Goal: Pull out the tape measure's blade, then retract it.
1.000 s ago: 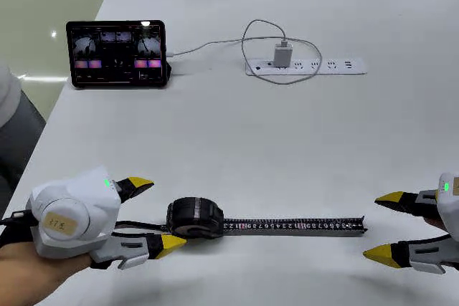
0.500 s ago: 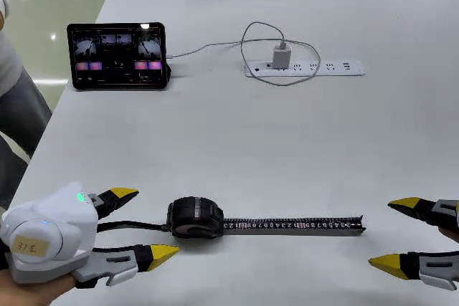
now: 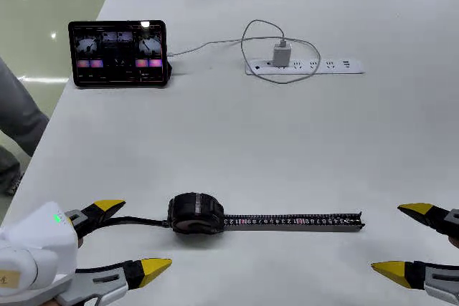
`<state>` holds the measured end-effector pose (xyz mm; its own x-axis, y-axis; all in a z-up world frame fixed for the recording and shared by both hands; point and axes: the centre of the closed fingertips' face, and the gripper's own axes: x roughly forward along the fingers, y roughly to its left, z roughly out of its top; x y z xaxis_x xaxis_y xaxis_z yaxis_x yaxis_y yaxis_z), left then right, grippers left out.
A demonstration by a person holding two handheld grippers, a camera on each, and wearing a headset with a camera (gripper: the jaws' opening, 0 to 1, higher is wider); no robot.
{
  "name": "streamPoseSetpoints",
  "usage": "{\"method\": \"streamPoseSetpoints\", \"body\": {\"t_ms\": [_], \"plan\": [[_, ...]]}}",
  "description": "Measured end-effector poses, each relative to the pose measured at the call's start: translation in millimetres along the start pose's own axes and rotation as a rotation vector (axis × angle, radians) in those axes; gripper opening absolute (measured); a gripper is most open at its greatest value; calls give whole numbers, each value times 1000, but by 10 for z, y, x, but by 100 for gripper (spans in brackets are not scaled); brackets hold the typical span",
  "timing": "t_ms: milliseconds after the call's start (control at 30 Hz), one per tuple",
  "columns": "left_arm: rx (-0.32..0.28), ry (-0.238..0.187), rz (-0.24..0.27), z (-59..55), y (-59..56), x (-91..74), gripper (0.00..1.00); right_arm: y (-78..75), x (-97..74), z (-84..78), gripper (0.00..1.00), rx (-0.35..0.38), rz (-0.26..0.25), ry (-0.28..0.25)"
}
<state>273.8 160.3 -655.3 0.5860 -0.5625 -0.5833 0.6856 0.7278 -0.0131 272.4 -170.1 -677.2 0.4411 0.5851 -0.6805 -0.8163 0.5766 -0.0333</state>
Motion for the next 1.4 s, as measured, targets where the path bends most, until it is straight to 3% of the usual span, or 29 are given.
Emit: {"method": "streamPoseSetpoints", "body": {"t_ms": [467, 867, 1400], "plan": [[-55, -29, 48, -74, -105, -107, 72, 122, -78, 1, 69, 35, -25, -29], [-81, -36, 73, -141, -120, -145, 79, 264, -81, -73, 76, 60, -25, -32], [-109, -19, 67, -240, -156, -173, 89, 378, -69, -217, 87, 95, -2, -29]]}}
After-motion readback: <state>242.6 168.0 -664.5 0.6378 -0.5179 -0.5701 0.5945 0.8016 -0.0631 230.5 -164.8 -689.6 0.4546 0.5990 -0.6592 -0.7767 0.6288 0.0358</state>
